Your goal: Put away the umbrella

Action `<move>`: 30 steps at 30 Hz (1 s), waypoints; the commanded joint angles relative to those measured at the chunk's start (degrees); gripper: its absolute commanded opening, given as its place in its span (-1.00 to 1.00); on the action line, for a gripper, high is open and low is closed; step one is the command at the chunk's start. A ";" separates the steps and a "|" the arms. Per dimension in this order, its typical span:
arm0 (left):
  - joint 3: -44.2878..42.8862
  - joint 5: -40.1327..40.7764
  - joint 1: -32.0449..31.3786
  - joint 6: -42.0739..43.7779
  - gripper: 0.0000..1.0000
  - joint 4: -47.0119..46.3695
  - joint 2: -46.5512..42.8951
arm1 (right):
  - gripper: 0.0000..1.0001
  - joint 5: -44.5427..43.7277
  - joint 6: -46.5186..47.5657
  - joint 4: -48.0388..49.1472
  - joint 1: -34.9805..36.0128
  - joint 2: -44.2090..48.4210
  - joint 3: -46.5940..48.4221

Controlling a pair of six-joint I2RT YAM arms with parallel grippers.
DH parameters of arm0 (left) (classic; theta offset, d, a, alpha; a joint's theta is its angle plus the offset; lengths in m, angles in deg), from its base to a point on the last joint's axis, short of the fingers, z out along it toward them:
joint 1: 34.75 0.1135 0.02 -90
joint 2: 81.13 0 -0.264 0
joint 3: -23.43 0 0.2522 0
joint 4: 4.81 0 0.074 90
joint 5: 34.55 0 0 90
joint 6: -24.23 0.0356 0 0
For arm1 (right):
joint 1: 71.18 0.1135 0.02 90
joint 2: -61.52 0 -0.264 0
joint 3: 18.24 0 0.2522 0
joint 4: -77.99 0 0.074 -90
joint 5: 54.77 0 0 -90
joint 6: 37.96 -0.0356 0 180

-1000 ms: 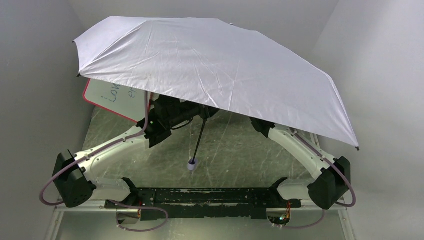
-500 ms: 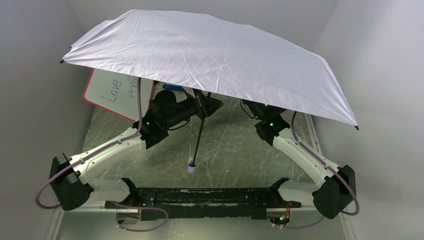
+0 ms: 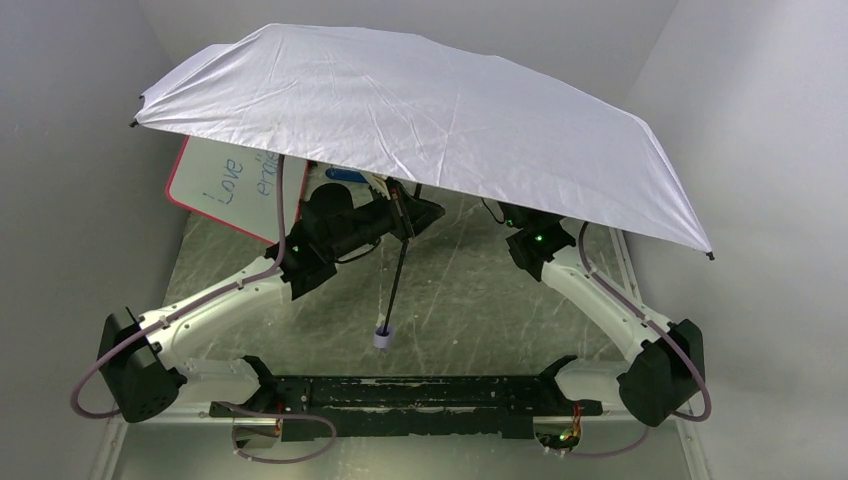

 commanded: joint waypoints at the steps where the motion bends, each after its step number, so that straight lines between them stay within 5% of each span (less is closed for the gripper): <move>1: -0.70 -0.48 0.10 1.23 -0.90 -5.09 -1.46 | 0.44 -4.54 -0.98 2.67 -0.24 -1.02 2.34; 30: -0.59 -0.38 0.10 3.00 -0.90 -3.72 -0.60 | 0.17 -6.27 -2.67 4.13 -0.25 -8.75 10.22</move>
